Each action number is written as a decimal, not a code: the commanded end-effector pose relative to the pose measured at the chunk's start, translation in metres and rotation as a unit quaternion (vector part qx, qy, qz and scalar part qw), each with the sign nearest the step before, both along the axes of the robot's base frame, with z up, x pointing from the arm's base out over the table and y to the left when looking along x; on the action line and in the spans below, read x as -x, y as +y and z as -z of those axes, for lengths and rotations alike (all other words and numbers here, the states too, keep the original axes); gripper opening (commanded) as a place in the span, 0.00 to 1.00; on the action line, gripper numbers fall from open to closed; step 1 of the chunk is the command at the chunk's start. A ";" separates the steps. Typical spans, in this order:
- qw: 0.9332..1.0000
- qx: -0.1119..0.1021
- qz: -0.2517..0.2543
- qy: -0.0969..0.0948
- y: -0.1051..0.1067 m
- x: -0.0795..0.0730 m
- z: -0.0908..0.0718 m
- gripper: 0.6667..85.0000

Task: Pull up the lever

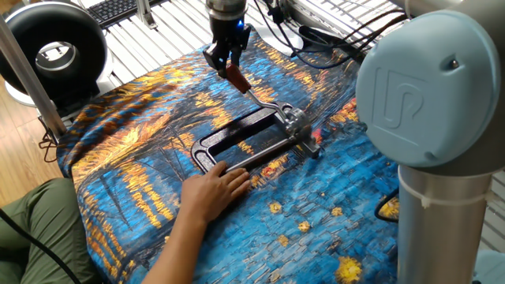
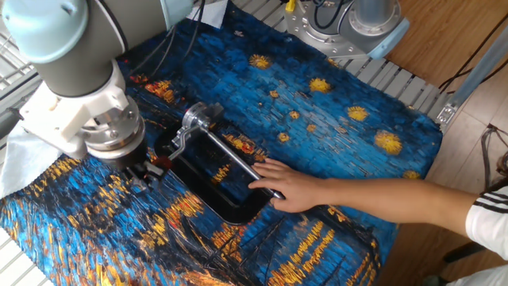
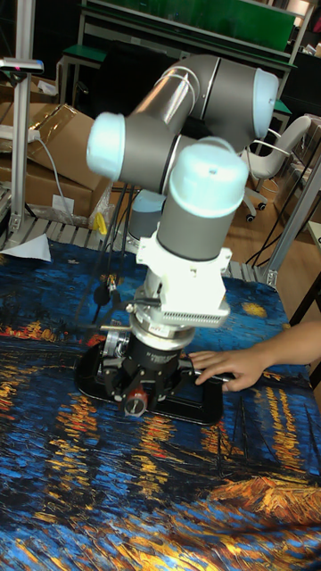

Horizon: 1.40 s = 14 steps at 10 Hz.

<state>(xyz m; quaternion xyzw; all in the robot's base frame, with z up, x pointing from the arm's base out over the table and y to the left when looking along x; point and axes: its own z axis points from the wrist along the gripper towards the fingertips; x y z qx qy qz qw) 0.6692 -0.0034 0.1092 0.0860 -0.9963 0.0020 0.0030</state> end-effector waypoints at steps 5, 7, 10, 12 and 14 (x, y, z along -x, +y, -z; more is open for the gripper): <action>0.999 0.001 0.026 0.033 0.008 0.028 -0.033 0.31; 0.999 0.003 0.023 0.036 0.006 0.030 -0.034 0.32; 0.998 0.007 0.028 0.047 0.004 0.039 -0.036 0.32; 0.998 0.012 0.030 0.056 0.002 0.045 -0.039 0.31; 0.997 0.021 0.037 0.067 -0.001 0.054 -0.042 0.28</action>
